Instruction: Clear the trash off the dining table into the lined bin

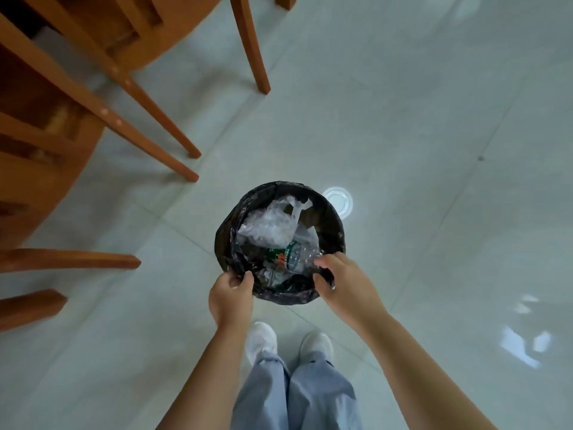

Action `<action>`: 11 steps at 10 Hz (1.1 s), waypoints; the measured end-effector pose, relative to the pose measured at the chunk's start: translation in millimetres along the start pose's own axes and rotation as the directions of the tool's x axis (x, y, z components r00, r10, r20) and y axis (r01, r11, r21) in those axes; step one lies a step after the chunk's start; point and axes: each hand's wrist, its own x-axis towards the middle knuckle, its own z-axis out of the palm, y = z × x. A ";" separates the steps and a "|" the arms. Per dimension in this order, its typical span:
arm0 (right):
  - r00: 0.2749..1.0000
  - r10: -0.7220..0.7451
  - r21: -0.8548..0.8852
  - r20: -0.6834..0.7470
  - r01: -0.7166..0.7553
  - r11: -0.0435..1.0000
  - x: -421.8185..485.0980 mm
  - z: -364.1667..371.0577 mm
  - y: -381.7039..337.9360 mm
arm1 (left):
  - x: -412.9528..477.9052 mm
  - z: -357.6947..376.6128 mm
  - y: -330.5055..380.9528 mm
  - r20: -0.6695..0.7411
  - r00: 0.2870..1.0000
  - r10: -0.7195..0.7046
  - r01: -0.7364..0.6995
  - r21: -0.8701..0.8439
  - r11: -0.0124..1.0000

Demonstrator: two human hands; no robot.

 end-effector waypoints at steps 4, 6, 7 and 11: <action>0.994 -0.071 -0.072 0.081 0.076 0.994 65.5 111.5 70.7 | 100.3 50.7 -119.4 0.109 0.975 -0.192 0.212 -0.223 0.951; 0.989 -0.110 -0.080 0.101 0.118 0.990 80.0 139.0 67.5 | 117.3 49.3 -151.0 0.134 0.973 -0.185 0.215 -0.262 0.941; 0.984 -0.098 -0.098 0.146 0.113 0.989 83.4 146.3 60.3 | 117.8 49.1 -154.8 0.149 0.973 -0.178 0.212 -0.256 0.943; 0.978 -0.064 -0.121 0.196 0.089 0.989 71.2 139.9 26.8 | 96.9 15.2 -156.9 0.183 0.957 -0.226 0.249 -0.112 0.962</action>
